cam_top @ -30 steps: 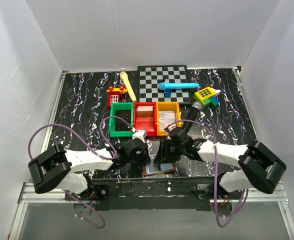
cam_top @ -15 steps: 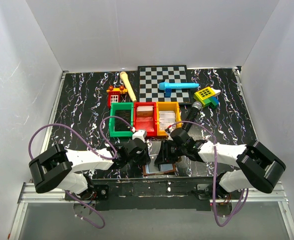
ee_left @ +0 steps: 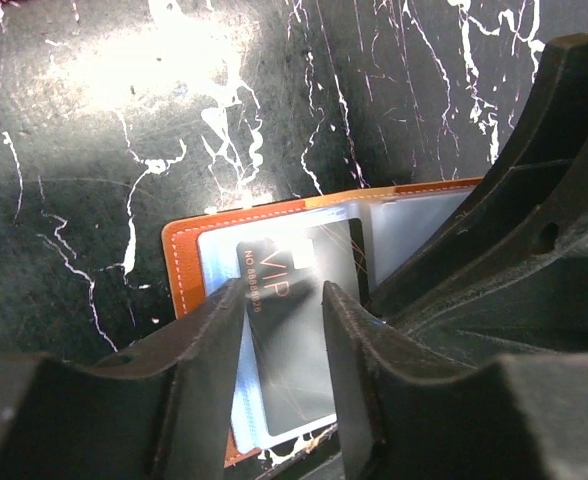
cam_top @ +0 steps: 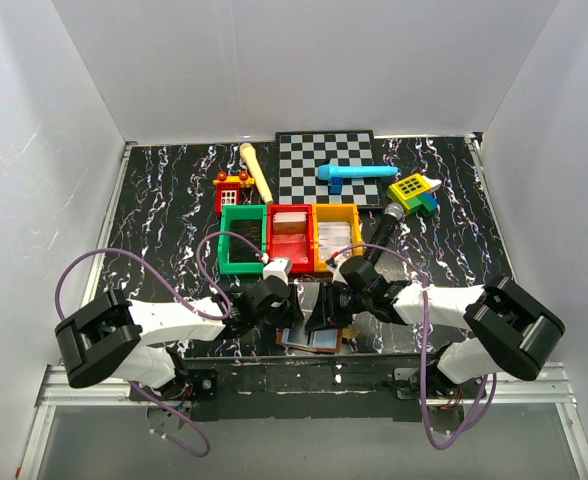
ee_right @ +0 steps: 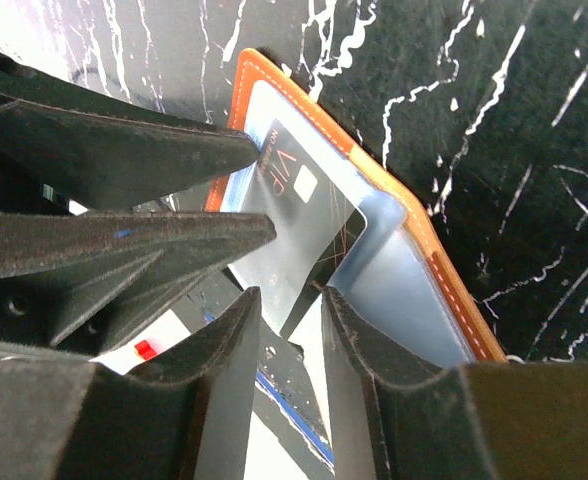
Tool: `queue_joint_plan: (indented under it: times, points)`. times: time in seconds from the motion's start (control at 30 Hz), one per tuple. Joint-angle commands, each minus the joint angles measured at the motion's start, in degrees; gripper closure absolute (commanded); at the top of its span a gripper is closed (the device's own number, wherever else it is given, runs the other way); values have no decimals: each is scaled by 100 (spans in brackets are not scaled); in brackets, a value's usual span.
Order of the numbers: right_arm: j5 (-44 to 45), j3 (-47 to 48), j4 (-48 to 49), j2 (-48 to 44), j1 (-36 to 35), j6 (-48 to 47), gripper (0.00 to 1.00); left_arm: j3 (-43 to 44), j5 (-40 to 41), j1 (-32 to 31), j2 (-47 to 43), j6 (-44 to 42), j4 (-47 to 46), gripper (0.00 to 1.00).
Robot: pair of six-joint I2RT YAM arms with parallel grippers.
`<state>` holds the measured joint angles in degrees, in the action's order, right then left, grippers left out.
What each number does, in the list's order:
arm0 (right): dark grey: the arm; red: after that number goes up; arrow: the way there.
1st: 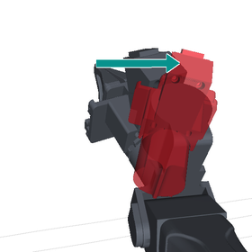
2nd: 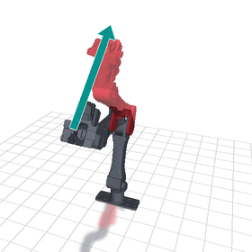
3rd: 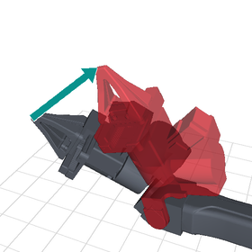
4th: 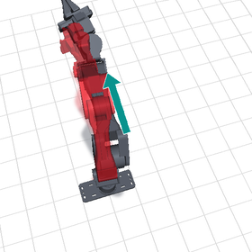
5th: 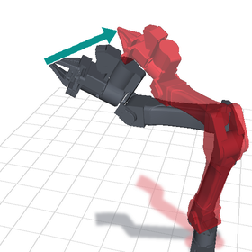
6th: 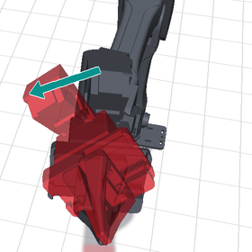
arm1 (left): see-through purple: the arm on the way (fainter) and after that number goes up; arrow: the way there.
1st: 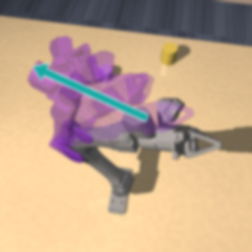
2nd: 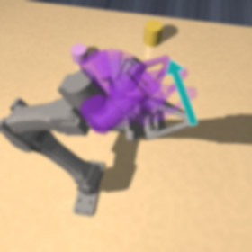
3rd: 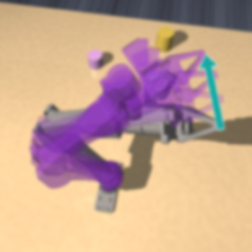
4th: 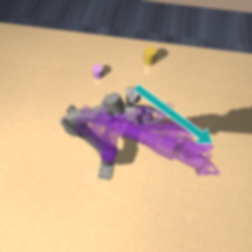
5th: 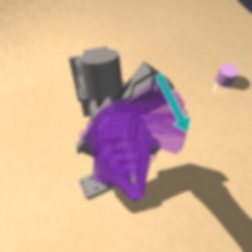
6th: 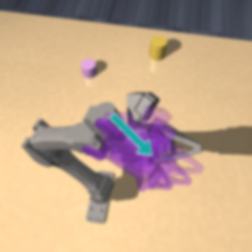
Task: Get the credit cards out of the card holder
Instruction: Remove the credit card from the card holder.
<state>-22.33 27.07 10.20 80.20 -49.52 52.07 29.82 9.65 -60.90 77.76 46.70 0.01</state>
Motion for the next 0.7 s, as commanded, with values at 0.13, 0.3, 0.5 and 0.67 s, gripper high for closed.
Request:
queue_joint_plan:
  times: [0.13, 0.3, 0.5, 0.67]
  points:
    - [-52, 9, 431, 74, 39, 48, 60, -275, 125, -18, -603, 32, 412, 59]
    - [-35, 53, 404, 109, 47, 31, 59, -381, 160, -9, -779, 85, 465, 61]
    - [-52, 79, 395, 153, 47, 40, 59, -416, 230, -18, -955, 103, 579, 63]
    - [-61, 105, 395, 162, 47, 22, 59, -442, 301, -18, -1262, 120, 641, 63]
